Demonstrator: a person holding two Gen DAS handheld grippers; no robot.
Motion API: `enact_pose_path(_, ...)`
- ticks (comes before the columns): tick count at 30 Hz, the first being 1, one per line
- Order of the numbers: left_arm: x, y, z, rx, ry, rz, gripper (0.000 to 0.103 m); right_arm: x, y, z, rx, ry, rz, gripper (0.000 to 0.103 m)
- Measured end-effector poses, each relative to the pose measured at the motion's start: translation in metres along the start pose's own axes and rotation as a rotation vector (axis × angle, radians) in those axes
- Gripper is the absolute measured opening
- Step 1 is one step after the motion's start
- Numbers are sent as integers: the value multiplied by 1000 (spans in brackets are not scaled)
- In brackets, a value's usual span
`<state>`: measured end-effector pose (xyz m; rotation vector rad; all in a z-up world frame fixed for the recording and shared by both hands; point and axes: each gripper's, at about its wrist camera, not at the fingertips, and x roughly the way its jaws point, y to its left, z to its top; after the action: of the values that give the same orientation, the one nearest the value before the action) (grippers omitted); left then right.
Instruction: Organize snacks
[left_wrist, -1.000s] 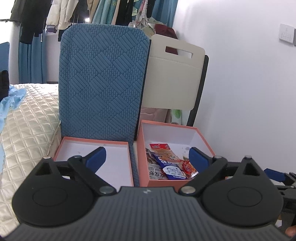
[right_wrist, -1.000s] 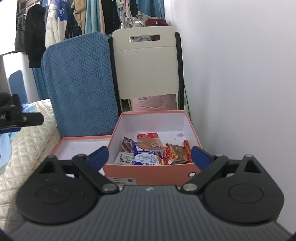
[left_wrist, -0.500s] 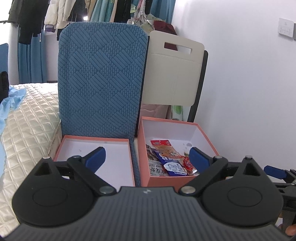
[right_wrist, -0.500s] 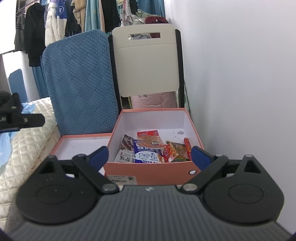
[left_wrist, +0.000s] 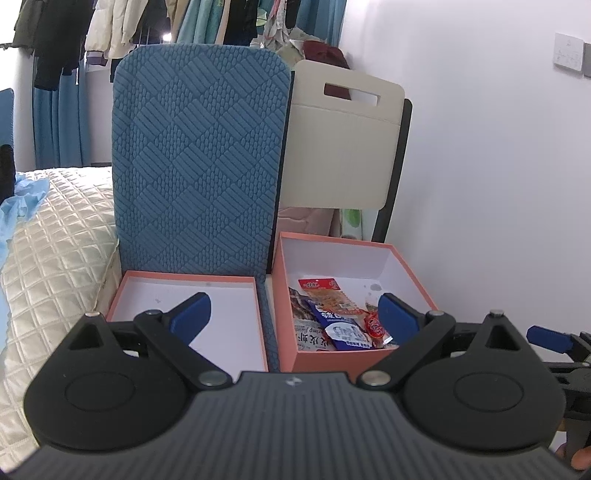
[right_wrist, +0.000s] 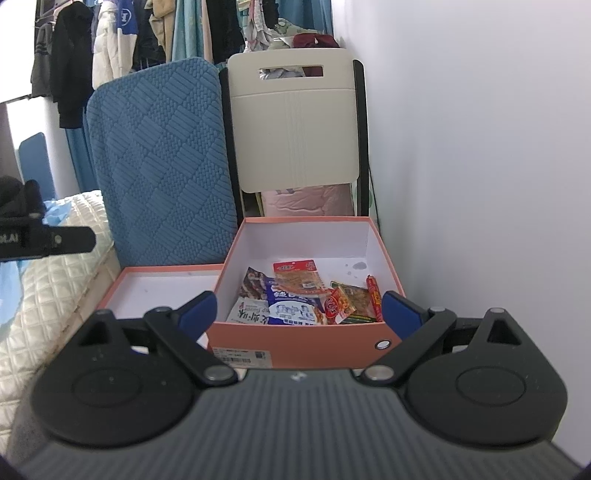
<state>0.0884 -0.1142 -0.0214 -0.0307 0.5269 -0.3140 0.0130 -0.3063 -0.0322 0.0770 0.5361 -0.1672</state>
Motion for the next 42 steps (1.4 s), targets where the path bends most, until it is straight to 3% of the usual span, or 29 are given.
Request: enact_pose_path(42, -4, -1, 2, 9, -1, -24, 99, -2, -1, 1, 4, -1, 12, 97)
